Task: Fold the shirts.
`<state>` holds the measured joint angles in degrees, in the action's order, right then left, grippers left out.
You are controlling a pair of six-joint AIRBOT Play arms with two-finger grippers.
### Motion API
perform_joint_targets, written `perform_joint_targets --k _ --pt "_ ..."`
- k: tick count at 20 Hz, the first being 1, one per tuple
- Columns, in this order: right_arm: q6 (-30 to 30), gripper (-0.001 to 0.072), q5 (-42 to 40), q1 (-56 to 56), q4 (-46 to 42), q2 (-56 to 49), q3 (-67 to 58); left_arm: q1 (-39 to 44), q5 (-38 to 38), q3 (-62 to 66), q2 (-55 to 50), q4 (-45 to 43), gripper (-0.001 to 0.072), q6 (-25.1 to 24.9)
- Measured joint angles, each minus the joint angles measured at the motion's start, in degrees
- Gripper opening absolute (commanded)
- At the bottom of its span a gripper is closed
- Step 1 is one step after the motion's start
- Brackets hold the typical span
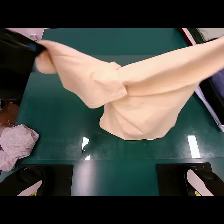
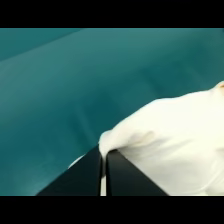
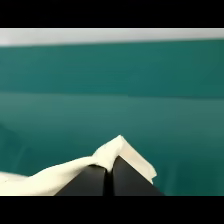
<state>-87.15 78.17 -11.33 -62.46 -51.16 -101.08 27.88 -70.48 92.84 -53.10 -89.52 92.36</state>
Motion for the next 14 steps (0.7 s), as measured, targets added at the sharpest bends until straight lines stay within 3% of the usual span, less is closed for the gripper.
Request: perform_joint_targets --k 6,12,13,14 --pt "1.42 0.0012 -6.69 11.67 -5.9 -18.84 -0.17 -0.02 15.21 -13.9 -5.01 -4.96 0.0027 4.85" --pt "0.63 0.0025 -15.04 17.05 -8.52 -33.9 -0.2 -5.29 14.38 -16.17 -15.34 -4.63 0.0028 6.45" --pt "0.04 0.0238 -16.17 17.14 -8.66 -35.36 -0.22 -6.51 13.4 -16.28 -16.24 -4.2 0.0028 6.45" --pt "-0.52 0.0539 -17.07 17.07 -8.74 -36.59 -0.22 -7.52 12.55 -16.35 -16.9 -3.72 0.0028 6.29"
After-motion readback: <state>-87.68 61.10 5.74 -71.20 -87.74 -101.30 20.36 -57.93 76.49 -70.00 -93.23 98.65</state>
